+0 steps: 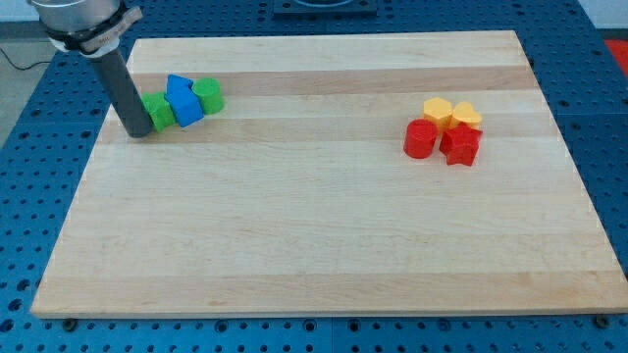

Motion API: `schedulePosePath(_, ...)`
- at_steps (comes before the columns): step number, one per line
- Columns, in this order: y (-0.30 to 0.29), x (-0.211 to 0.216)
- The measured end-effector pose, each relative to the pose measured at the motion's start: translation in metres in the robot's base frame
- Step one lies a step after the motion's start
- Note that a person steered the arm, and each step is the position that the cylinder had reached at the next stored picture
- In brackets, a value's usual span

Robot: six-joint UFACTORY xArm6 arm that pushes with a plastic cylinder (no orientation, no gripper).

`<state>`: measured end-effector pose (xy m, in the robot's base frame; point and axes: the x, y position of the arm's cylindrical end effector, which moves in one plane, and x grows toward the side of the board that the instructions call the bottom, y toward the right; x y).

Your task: Place your arm left side of green star

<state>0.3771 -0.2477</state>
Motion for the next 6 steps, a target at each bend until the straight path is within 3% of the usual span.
schedulePosePath(1, -0.001, -0.010)
schedulePosePath(3, -0.057, -0.005)
schedulePosePath(6, -0.017, -0.046)
